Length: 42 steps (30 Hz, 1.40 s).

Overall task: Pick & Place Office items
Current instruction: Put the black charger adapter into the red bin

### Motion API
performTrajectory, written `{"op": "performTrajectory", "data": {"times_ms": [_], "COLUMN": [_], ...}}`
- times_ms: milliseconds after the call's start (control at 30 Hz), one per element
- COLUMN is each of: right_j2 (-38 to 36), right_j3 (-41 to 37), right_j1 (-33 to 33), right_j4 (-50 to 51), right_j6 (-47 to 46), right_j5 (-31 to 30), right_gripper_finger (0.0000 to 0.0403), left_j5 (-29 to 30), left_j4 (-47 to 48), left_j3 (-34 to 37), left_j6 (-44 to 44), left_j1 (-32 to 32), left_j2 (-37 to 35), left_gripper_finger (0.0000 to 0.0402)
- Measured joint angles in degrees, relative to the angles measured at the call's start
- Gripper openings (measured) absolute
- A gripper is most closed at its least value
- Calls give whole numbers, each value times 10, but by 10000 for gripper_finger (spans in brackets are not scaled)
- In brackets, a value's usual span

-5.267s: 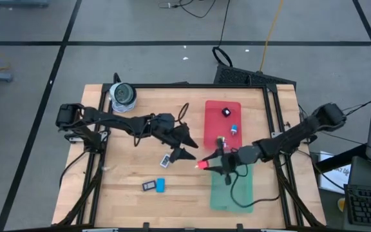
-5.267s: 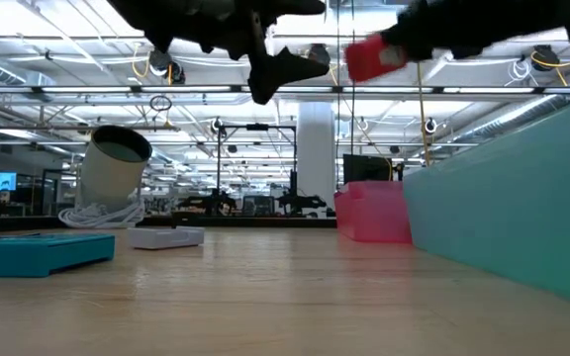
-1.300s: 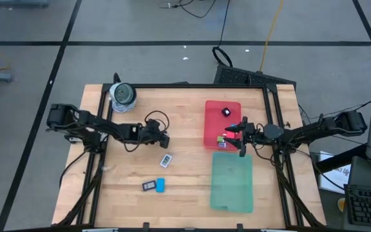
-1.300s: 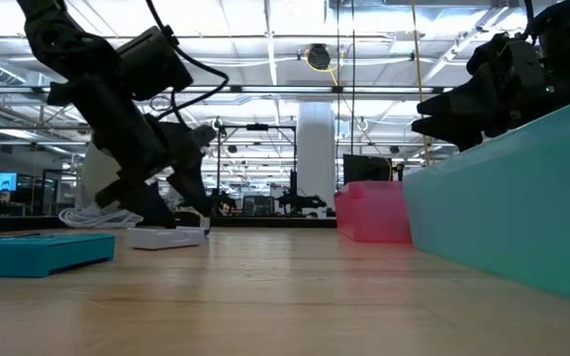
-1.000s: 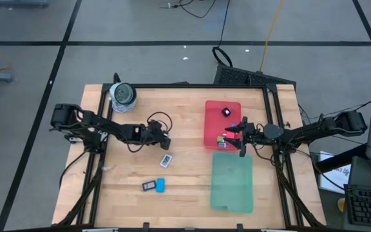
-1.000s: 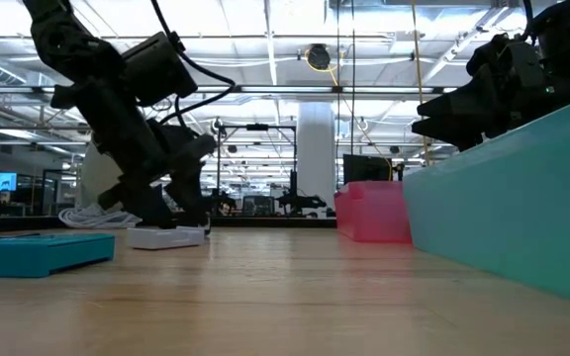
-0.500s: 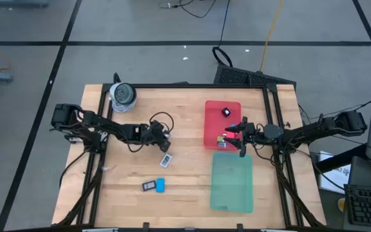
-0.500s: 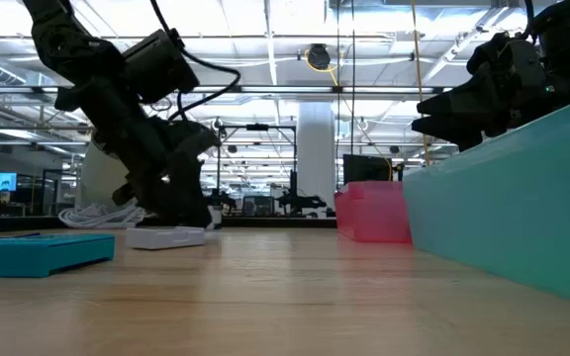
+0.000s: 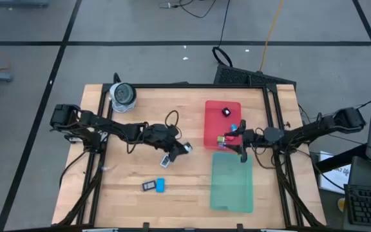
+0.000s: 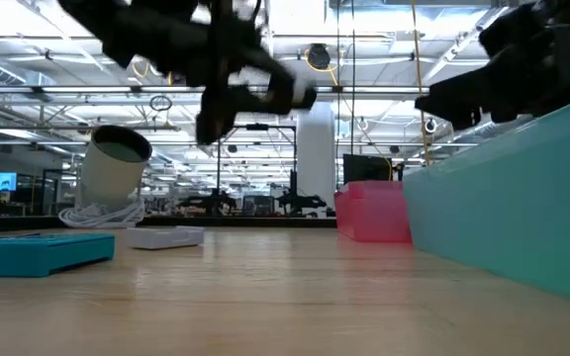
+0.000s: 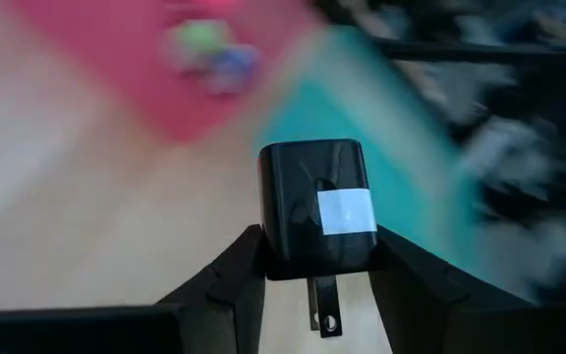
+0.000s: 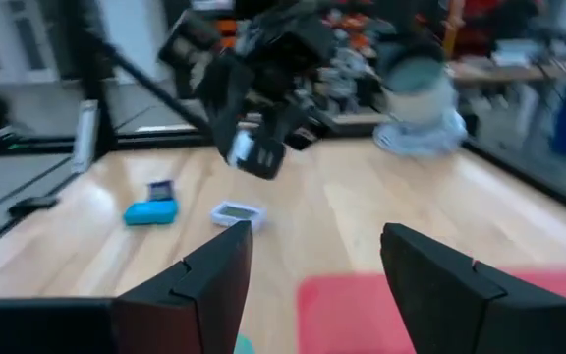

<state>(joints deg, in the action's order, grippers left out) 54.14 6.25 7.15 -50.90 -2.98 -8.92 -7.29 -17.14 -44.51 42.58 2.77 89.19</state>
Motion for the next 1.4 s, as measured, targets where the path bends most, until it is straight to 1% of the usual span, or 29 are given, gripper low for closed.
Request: {"op": "performTrajectory", "data": {"times_ms": [67, 133, 233, 300, 367, 500, 567, 633, 667, 700, 733, 833, 933, 1033, 1233, 1400], "right_j2": [8, 26, 66, 97, 132, 197, 225, 256, 271, 283, 296, 325, 344, 348, 348, 348], "right_j3": [10, 23, 51, 72, 102, 163, 191, 216, 227, 234, 242, 259, 265, 265, 265, 265], "right_j1": [25, 53, 92, 112, 123, 140, 147, 151, 151, 151, 152, 151, 151, 151, 151, 150], "right_j4": [1, 2, 0, -8, -19, -20, -20, -22, -22, -20, -19, -26, -51, -81, -79, -79], "right_j6": [44, 96, 170, 197, 219, 264, 298, 325, 334, 339, 341, 342, 342, 343, 358, 360], "right_j5": [0, -12, -45, -64, -76, -78, -91, -91, -91, -89, -87, -65, -60, -61, -61, -62], "right_gripper_finger": [213, 213, 219, 230, 245, 271, 275, 275, 273, 271, 269, 263, 259, 256, 246, 227], "left_j5": [-35, -52, -52, -50, -52, -60, -70, -92, -99, -106, -110, -116, -117, -126, -127, -129], "left_j4": [-3, -2, 1, -3, 6, 7, -17, -23, -42, -65, -70, -74, -72, -88, -100, -102], "left_j3": [-25, -47, -71, -83, -85, -87, -87, -87, -86, -87, -88, -87, -87, -87, -87, -87], "left_j6": [-6, -11, -23, -27, -23, 7, 21, 31, 34, 38, 40, 40, 39, 40, 52, 77], "left_j1": [11, 20, 31, 33, 34, 33, 33, 33, 33, 33, 34, 34, 34, 33, 34, 34], "left_j2": [0, 4, 8, 14, 17, 35, 52, 62, 71, 78, 81, 81, 78, 76, 76, 76], "left_gripper_finger": [150, 150, 150, 150, 150, 150, 150, 150, 150, 150, 150, 150, 150, 150, 150, 150]}}
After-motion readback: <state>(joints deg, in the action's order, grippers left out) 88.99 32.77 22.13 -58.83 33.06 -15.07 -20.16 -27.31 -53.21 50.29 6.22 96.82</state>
